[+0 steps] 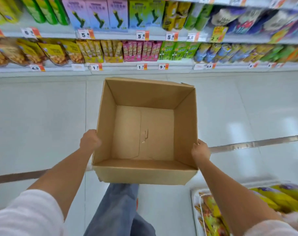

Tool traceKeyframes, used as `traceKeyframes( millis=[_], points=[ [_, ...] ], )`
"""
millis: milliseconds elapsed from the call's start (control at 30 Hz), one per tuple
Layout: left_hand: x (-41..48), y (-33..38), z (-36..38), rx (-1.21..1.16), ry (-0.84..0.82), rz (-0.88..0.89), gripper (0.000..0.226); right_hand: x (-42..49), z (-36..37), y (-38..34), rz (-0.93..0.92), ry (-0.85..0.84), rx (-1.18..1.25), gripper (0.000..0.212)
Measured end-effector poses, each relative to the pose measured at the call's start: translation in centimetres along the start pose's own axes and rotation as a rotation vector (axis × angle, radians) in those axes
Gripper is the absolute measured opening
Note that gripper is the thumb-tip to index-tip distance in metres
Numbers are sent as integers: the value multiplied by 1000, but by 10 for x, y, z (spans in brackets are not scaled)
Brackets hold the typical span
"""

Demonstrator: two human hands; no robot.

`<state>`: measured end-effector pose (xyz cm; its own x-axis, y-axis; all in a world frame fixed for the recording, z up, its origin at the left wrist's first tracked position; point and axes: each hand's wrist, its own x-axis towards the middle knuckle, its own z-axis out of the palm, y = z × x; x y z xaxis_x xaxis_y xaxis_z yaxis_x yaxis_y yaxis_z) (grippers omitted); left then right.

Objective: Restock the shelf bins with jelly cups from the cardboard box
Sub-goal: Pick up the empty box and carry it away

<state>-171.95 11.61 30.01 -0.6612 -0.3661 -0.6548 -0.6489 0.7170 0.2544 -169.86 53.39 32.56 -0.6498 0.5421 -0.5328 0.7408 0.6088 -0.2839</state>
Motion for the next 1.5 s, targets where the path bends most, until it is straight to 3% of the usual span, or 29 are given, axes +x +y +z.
traceKeyframes(
  millis=[333, 633, 900, 1267, 1500],
  points=[
    [133, 210, -16, 101, -10, -7, 11, 211, -66, -116, 65, 8, 3, 30],
    [207, 390, 38, 83, -2, -97, 17, 401, -135, -144, 74, -63, 15, 37],
    [216, 549, 95, 104, -36, -182, 19, 543, -231, -129, 83, -103, -52, 35],
    [225, 713, 174, 80, -44, -191, 18, 695, -310, -78, 109, -94, -71, 32],
    [196, 821, 269, 82, -14, -300, 19, 820, -368, -15, 40, -142, -90, 31]
  ],
)
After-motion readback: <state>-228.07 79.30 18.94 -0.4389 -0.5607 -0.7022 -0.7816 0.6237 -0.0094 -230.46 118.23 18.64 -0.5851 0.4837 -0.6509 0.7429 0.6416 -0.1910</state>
